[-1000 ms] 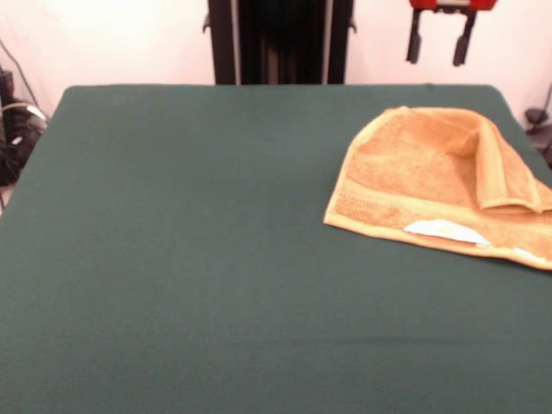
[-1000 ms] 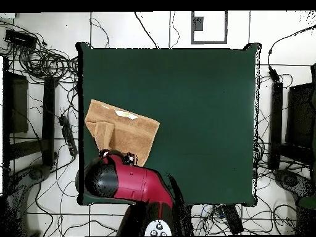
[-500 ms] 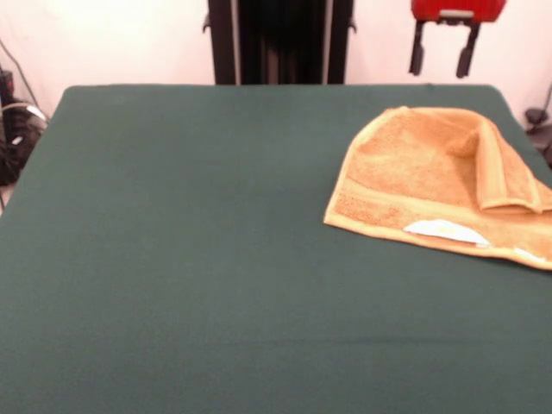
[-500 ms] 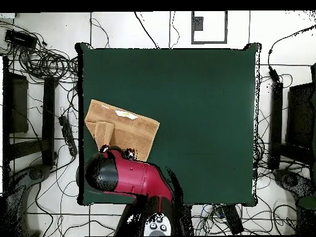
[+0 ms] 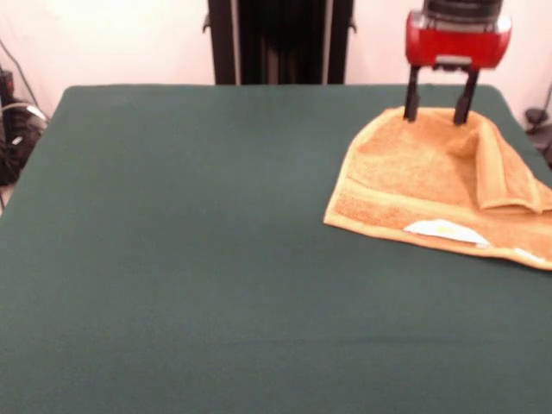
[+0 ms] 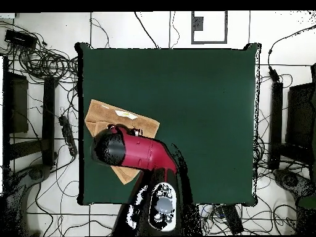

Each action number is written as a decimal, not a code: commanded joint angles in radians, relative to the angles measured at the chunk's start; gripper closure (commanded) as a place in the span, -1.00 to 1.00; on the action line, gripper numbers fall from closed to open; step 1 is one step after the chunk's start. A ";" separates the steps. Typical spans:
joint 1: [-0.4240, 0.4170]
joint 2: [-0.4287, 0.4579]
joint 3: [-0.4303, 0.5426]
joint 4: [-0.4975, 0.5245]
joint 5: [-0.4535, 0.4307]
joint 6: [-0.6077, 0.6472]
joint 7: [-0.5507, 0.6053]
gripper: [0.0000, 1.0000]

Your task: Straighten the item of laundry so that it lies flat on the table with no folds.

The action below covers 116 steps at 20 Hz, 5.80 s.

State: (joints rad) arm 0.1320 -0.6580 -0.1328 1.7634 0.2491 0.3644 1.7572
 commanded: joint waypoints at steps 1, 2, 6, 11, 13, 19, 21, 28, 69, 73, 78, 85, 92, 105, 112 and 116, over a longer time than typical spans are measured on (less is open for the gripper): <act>-0.022 0.196 0.027 -0.212 0.002 0.120 0.142 -1.00; -0.021 0.210 0.020 -0.236 0.003 0.130 0.146 -1.00; -0.034 0.231 0.024 -0.251 -0.001 0.112 0.140 -1.00; -0.074 0.301 0.051 -0.283 -0.031 0.068 0.086 -1.00; -0.083 0.318 0.052 -0.290 -0.043 0.053 0.074 -1.00; -0.099 0.328 0.051 -0.252 -0.083 0.015 0.068 -1.00; -0.108 0.327 0.051 -0.241 -0.095 0.008 0.070 -1.00; -0.142 0.345 0.074 -0.212 -0.133 -0.041 0.084 -1.00; -0.099 0.378 0.077 -0.117 -0.127 -0.162 0.178 1.00; -0.101 0.373 0.080 -0.110 -0.118 -0.169 0.183 1.00; -0.102 0.374 0.082 -0.093 -0.127 -0.240 0.194 1.00; -0.059 0.398 0.064 -0.071 -0.093 -0.273 0.240 -1.00; -0.084 0.439 0.103 -0.071 -0.079 -0.318 0.237 -1.00; -0.088 0.568 0.148 -0.102 -0.047 -0.528 0.305 -1.00; -0.053 0.566 0.134 -0.090 0.045 -0.465 0.321 1.00; -0.091 0.562 0.173 -0.080 0.045 -0.440 0.283 1.00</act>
State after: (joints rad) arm 0.0434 -0.3184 -0.1555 1.6513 0.2129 -0.0819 1.7572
